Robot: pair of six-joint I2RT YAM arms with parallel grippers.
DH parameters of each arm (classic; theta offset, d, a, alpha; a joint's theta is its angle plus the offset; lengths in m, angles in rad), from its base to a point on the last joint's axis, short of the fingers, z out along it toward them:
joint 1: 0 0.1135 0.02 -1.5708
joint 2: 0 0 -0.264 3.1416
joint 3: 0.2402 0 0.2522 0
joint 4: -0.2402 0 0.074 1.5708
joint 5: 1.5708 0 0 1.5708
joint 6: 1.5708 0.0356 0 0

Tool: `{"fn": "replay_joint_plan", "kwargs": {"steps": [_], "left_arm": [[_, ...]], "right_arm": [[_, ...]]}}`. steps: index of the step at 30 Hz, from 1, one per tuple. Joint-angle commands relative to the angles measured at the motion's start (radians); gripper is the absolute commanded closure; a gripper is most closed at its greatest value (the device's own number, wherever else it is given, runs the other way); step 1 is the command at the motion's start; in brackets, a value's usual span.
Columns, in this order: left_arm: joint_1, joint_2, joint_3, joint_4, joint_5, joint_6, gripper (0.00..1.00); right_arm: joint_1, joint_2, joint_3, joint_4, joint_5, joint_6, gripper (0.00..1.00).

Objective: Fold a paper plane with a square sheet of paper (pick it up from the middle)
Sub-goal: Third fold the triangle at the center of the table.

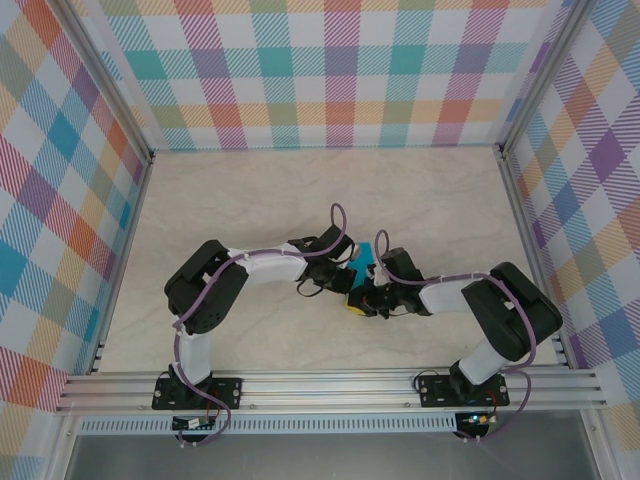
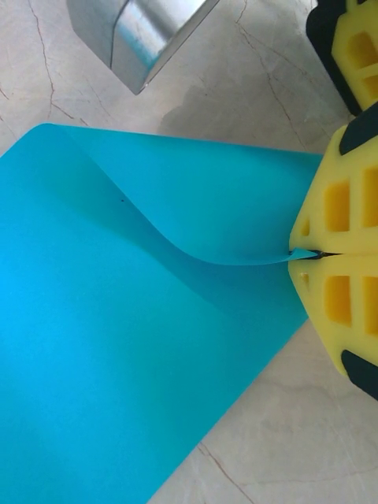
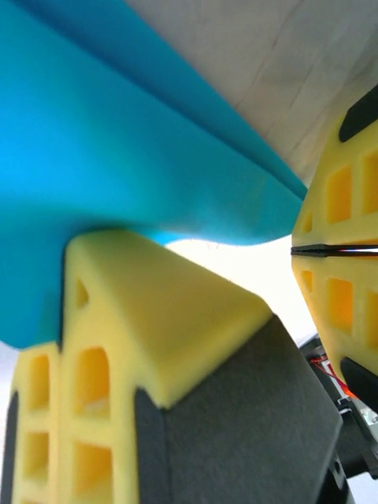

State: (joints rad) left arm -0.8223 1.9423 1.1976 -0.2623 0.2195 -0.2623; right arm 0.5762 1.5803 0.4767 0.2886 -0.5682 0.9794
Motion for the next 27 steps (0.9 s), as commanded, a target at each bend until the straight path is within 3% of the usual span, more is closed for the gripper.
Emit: {"fn": "replay_joint_plan", "kwargs": {"steps": [1, 6, 14, 20, 27], "left_arm": [[0.007, 0.035, 0.014, -0.051, 0.018, 0.029, 0.97], [0.006, 0.034, 0.018, -0.061, 0.012, 0.034, 0.97], [0.008, 0.030, 0.020, -0.066, 0.013, 0.037, 0.97], [0.006, 0.030, 0.026, -0.071, 0.019, 0.041, 0.97], [0.007, 0.030, 0.030, -0.072, 0.023, 0.043, 0.97]], "right_arm": [[0.003, 0.027, -0.009, -0.052, 0.058, -0.026, 0.90], [0.002, 0.040, -0.016, -0.043, 0.034, -0.008, 0.90], [-0.064, -0.104, -0.001, -0.097, 0.021, -0.040, 0.90], [-0.146, -0.085, 0.017, -0.096, -0.009, -0.065, 0.90], [-0.167, -0.037, 0.081, -0.112, -0.005, -0.081, 0.91]]}}
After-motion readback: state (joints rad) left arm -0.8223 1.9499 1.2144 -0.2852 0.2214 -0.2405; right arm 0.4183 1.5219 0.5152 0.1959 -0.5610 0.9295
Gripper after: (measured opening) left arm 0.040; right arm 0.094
